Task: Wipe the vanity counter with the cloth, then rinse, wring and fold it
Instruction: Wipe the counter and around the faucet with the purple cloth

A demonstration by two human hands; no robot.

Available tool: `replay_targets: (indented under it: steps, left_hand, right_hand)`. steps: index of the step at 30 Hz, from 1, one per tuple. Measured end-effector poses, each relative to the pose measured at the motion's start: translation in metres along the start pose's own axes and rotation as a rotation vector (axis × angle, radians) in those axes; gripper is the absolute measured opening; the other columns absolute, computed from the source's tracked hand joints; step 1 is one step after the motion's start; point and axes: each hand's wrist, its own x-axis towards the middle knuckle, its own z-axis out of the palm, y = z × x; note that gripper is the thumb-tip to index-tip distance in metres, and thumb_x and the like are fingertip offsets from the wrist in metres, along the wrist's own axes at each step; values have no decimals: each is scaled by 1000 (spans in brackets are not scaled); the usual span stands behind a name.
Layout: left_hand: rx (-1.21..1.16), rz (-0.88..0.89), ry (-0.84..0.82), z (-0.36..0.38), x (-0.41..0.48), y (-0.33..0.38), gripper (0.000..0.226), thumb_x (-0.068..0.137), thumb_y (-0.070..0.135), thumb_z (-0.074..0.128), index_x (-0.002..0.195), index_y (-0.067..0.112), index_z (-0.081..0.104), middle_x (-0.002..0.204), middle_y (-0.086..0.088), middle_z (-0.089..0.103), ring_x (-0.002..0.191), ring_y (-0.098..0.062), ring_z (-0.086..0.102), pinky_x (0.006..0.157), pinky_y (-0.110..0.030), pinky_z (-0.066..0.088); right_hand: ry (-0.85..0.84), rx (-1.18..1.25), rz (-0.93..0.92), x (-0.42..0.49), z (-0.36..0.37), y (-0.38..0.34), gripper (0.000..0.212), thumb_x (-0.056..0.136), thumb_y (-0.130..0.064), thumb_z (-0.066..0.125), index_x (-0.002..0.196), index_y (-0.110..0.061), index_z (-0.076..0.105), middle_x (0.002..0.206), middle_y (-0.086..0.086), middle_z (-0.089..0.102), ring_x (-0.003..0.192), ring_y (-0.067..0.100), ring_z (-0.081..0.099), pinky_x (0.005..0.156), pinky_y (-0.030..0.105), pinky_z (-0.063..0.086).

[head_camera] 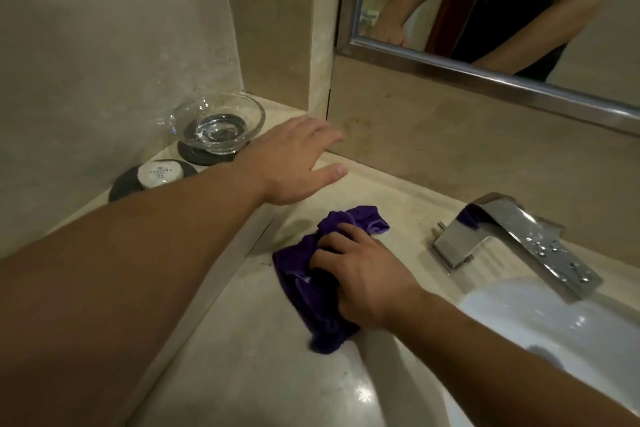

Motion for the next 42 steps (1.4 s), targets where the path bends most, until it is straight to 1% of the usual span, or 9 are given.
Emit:
replay_targets:
  steps: [4, 7, 9, 12, 17, 22, 26, 31, 42]
  left_hand:
    - [59, -6, 14, -1, -30, 1, 67, 94, 66, 27, 150, 30, 36, 160, -1, 29, 149, -18, 20, 121, -40, 22]
    - [123, -21, -21, -1, -54, -2, 65, 95, 66, 26, 150, 31, 35, 161, 2, 25, 150, -17, 16, 122, -36, 18]
    - [126, -59, -10, -3, -69, -4, 71, 90, 69, 19, 148, 33, 36, 160, 3, 26, 148, -15, 19, 121, -35, 21]
    - [96, -101, 8, -4, -76, -1, 76, 85, 71, 16, 146, 33, 39, 157, 5, 29, 145, -13, 25, 118, -39, 29]
    - [107, -134, 38, -2, -71, 0, 74, 85, 71, 24, 145, 32, 41, 155, 4, 34, 142, -14, 29, 116, -40, 31]
    - [123, -139, 33, -1, -69, -3, 72, 86, 71, 28, 145, 31, 41, 152, 3, 37, 141, -15, 32, 116, -42, 33]
    - [104, -147, 47, 0, -67, -5, 73, 86, 72, 29, 145, 32, 40, 152, 3, 37, 140, -15, 33, 114, -44, 36]
    - [85, -153, 58, -1, -67, -3, 74, 83, 75, 30, 145, 34, 39, 152, 5, 36, 140, -14, 32, 112, -46, 38]
    - [15, -120, 95, -5, -69, -1, 66, 89, 68, 37, 142, 30, 44, 145, 6, 44, 134, -14, 38, 110, -43, 37]
  right_hand:
    - [66, -201, -110, -6, -31, 28, 33, 65, -24, 87, 92, -17, 70, 96, 3, 65, 90, 28, 61, 78, 42, 57]
    - [-79, -404, 212, -6, -60, 40, 36, 81, -46, 76, 106, -24, 65, 113, -3, 59, 122, 26, 48, 115, 57, 25]
    - [-99, -450, 451, 0, -72, 46, 15, 94, -37, 59, 99, -23, 61, 118, -1, 59, 131, 28, 42, 115, 68, 12]
    - [-27, -311, 675, 5, -73, 50, 45, 99, -36, 33, 133, -13, 52, 150, 16, 38, 145, 42, 23, 117, 68, 13]
    - [-118, -17, 593, 5, -25, 37, 96, 80, -83, 45, 154, -38, 3, 163, 15, 4, 144, 49, 19, 110, 65, 30]
    - [20, 10, 549, 25, -54, 76, 46, 89, -23, 58, 132, -23, 43, 122, 14, 47, 107, 40, 54, 88, 48, 52]
    - [-58, -150, 646, 39, -74, 99, 61, 93, -56, 51, 146, -31, 34, 154, 13, 29, 140, 49, 26, 112, 72, 22]
    - [-88, 37, 848, 43, -43, 103, 101, 77, -88, 45, 155, -38, 4, 161, 16, 9, 138, 57, 22, 106, 72, 33]
    - [403, -90, 559, 40, 26, 34, 53, 98, -65, 21, 140, -38, 39, 139, 15, 47, 124, 38, 42, 103, 54, 31]
